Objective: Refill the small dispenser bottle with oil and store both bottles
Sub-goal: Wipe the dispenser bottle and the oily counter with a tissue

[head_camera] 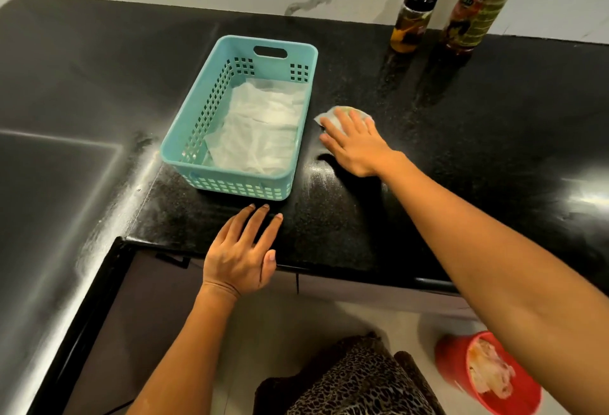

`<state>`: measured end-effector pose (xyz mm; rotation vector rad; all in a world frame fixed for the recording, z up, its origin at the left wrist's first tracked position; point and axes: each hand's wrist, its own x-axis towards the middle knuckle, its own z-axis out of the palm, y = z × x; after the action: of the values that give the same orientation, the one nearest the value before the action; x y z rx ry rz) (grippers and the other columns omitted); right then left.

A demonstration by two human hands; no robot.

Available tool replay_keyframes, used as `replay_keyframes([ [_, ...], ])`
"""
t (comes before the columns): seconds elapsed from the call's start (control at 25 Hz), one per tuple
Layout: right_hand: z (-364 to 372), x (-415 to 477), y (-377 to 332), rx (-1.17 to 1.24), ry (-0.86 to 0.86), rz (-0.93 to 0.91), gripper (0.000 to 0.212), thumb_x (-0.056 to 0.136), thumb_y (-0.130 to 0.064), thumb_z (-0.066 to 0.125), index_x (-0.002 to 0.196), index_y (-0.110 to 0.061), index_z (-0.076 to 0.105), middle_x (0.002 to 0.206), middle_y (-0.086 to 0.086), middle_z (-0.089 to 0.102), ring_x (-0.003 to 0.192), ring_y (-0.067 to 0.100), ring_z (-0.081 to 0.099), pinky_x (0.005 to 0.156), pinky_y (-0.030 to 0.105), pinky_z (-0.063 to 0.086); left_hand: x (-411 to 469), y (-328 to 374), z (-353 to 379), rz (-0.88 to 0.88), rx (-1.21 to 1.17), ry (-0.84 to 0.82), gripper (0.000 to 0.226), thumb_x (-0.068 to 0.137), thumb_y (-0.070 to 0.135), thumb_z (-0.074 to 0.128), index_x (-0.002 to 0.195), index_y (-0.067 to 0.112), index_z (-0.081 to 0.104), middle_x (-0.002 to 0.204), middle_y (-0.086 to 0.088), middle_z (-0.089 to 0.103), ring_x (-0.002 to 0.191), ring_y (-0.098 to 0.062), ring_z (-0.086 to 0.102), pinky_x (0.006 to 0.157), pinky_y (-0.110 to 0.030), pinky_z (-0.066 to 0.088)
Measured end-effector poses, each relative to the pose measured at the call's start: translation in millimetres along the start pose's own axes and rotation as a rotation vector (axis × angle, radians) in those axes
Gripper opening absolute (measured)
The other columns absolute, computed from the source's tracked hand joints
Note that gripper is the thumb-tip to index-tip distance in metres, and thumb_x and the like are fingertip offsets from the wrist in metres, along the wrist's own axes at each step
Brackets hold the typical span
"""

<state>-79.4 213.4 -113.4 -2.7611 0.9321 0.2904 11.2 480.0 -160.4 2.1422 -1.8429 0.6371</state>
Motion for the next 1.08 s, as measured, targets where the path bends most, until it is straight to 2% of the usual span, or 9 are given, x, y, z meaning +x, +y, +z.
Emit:
replay_keyframes([
  [0.2, 29.6, -75.1, -39.0, -0.012, 0.102, -0.148, 0.053, 0.098, -0.041, 0.008, 0.148, -0.028, 0.002, 0.157, 0.007, -0.007, 0.144, 0.025, -0.012, 0.116, 0.044, -0.007, 1.0, -0.3, 1.5, 0.020, 0.009, 0.019, 0.051, 0.092, 0.030, 0.020, 0.121, 0.011, 0.058, 0.116, -0.016, 0.064, 0.109, -0.032, 0.052, 0.086, -0.040, 0.044],
  [0.36, 65.6, -196.6, -42.2, -0.025, 0.188, -0.237, 0.054, 0.097, -0.046, 0.009, 0.146, -0.028, 0.023, 0.155, 0.007, 0.019, 0.144, 0.026, 0.011, 0.114, 0.043, 0.006, 1.9, 0.7, -1.4, 0.019, -0.017, 0.023, 0.052, 0.093, 0.030, 0.020, 0.120, 0.010, 0.059, 0.115, -0.018, 0.064, 0.109, -0.032, 0.049, 0.086, -0.040, 0.040],
  [0.48, 72.1, -231.8, 24.5, -0.028, 0.274, -0.043, 0.056, 0.097, -0.047, 0.008, 0.143, -0.026, 0.032, 0.150, 0.009, 0.032, 0.140, 0.024, 0.018, 0.113, 0.037, 0.006, 1.6, 3.6, -6.3, -0.001, -0.019, -0.024, 0.051, 0.094, 0.030, 0.018, 0.121, 0.008, 0.055, 0.116, -0.019, 0.063, 0.107, -0.032, 0.047, 0.086, -0.040, 0.038],
  [0.56, 70.1, -245.2, 77.8, 0.029, 0.307, 0.219, 0.073, 0.090, -0.060, -0.006, 0.145, -0.026, 0.026, 0.153, 0.009, 0.026, 0.142, 0.025, 0.015, 0.114, 0.038, 0.005, 0.9, 3.9, -13.0, -0.046, -0.041, -0.074, 0.049, 0.093, 0.031, 0.022, 0.124, 0.007, 0.051, 0.122, -0.018, 0.059, 0.110, -0.032, 0.047, 0.088, -0.042, 0.036],
  [0.64, 67.7, -250.7, 105.1, 0.079, 0.307, 0.453, 0.079, 0.083, -0.064, -0.005, 0.147, -0.025, 0.023, 0.154, 0.009, 0.021, 0.143, 0.028, 0.012, 0.114, 0.043, 0.007, -1.1, 17.5, -22.8, -0.092, -0.077, -0.079, 0.048, 0.091, 0.032, 0.029, 0.125, 0.006, 0.050, 0.127, -0.017, 0.056, 0.115, -0.031, 0.044, 0.092, -0.044, 0.033],
  [0.72, 68.0, -239.9, 83.4, 0.065, 0.360, 0.427, 0.066, 0.086, -0.053, 0.016, 0.141, -0.022, 0.036, 0.145, 0.012, 0.035, 0.138, 0.034, 0.025, 0.112, 0.049, 0.017, 1.3, 45.6, -31.1, -0.082, -0.130, -0.084, 0.049, 0.093, 0.036, 0.027, 0.125, 0.006, 0.051, 0.130, -0.015, 0.054, 0.120, -0.029, 0.042, 0.097, -0.043, 0.031],
  [0.8, 74.3, -230.5, 39.1, 0.044, 0.381, 0.247, 0.053, 0.090, -0.047, 0.026, 0.136, -0.025, 0.038, 0.141, 0.010, 0.040, 0.134, 0.033, 0.032, 0.109, 0.050, 0.021, 15.0, 78.9, -32.4, -0.042, -0.190, -0.139, 0.052, 0.096, 0.039, 0.023, 0.126, 0.008, 0.052, 0.133, -0.013, 0.053, 0.125, -0.027, 0.041, 0.103, -0.043, 0.028],
  [0.92, 86.7, -250.4, 15.5, 0.017, 0.398, 0.105, 0.053, 0.098, -0.047, 0.013, 0.141, -0.025, 0.031, 0.149, 0.009, 0.034, 0.137, 0.028, 0.026, 0.110, 0.045, 0.015, 46.6, 125.9, -26.5, 0.013, -0.236, -0.227, 0.054, 0.097, 0.040, 0.019, 0.129, 0.009, 0.049, 0.138, -0.012, 0.049, 0.131, -0.028, 0.040, 0.109, -0.044, 0.025],
  [1.08, 89.1, -306.7, 111.3, 0.009, 0.444, 0.337, 0.058, 0.097, -0.053, 0.005, 0.140, -0.025, 0.031, 0.144, 0.013, 0.041, 0.135, 0.031, 0.030, 0.108, 0.046, 0.019, 72.2, 169.1, -15.7, 0.051, -0.238, -0.286, 0.056, 0.097, 0.043, 0.018, 0.133, 0.010, 0.045, 0.144, -0.011, 0.042, 0.137, -0.029, 0.033, 0.113, -0.044, 0.020],
])
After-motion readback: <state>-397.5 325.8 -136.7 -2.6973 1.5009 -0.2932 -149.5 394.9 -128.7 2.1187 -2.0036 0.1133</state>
